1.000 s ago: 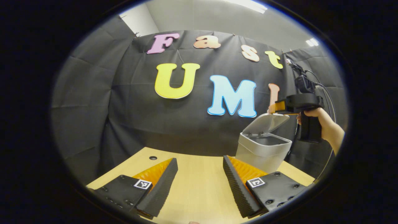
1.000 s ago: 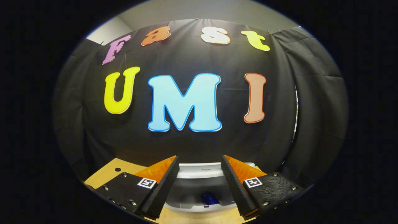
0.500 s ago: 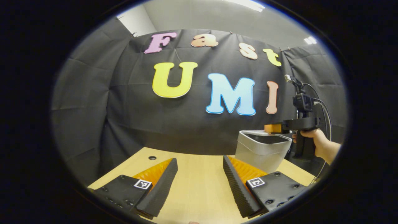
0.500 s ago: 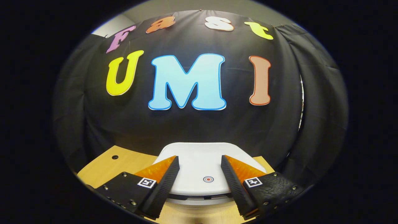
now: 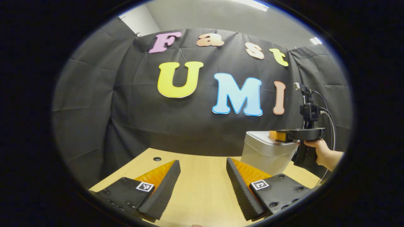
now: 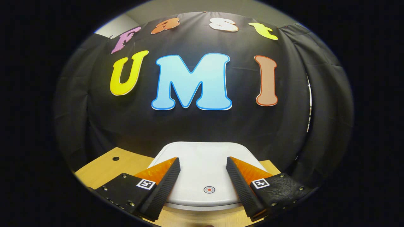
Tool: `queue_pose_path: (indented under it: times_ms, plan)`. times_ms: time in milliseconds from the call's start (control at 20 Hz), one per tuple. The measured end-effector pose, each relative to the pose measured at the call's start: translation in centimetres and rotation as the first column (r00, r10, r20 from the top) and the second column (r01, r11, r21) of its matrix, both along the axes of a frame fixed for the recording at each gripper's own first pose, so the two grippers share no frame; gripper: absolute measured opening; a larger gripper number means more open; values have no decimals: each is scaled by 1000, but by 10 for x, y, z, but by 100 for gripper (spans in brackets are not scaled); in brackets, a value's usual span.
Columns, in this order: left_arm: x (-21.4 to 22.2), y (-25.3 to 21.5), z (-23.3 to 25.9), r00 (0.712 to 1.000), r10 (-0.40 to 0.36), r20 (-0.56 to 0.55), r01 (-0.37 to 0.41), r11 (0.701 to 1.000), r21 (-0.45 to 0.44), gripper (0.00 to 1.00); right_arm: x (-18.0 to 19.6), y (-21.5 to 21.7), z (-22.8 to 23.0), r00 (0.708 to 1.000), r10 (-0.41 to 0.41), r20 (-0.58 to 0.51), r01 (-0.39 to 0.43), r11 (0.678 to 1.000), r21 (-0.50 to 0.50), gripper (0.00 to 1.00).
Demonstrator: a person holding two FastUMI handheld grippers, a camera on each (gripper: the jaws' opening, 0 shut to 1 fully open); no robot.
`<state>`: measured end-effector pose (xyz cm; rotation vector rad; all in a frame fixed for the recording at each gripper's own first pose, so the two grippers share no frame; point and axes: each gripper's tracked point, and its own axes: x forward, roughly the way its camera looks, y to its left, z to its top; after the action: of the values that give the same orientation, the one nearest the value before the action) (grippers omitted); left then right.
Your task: Press the lid of the desktop garbage bin to open it, pick up the crumpled paper on the desktop and throw it into the bin, then pick up the pop can on the desktop and drop it into the bin, and finally close the garbage bin lid.
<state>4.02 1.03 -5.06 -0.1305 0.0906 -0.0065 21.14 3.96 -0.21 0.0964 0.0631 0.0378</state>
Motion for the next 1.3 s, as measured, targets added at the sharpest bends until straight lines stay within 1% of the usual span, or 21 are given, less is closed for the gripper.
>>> queue_pose_path:
  times_ms: [400,500,750,800,850,900,950,1050,1300]
  plan:
    - [0,-5,-3,1000,-3,-4,3,1000,-2,96,5,-1,0,997,-1,75,-1,1000,20,95]
    - [1,-6,-4,1000,-2,-6,2,1000,-4,96,4,1,-4,997,6,80,-5,1000,-2,95]
    - [5,-3,-8,1000,14,-13,-14,1000,-12,96,6,0,-7,996,21,87,-20,1000,-7,96]
    - [5,-1,-9,1000,20,-17,-20,1000,-11,96,6,1,-7,996,25,86,-25,1000,-4,99]
    - [6,0,-10,1000,25,-19,-25,1000,-11,96,6,1,-9,996,30,86,-31,1000,0,99]
    - [7,2,-10,999,27,-21,-27,1000,-10,96,6,1,-10,995,34,98,-34,999,-1,96]
    - [7,0,-10,999,28,-21,-28,1000,-7,96,7,-2,-3,991,29,127,-29,1000,0,96]
    - [7,-1,-8,1000,24,-17,-24,1000,2,96,7,-1,-6,989,21,146,-21,1000,-2,97]
    - [1,-9,1,1000,12,4,-12,1000,9,96,6,-1,-6,988,17,151,-17,1000,-1,97]
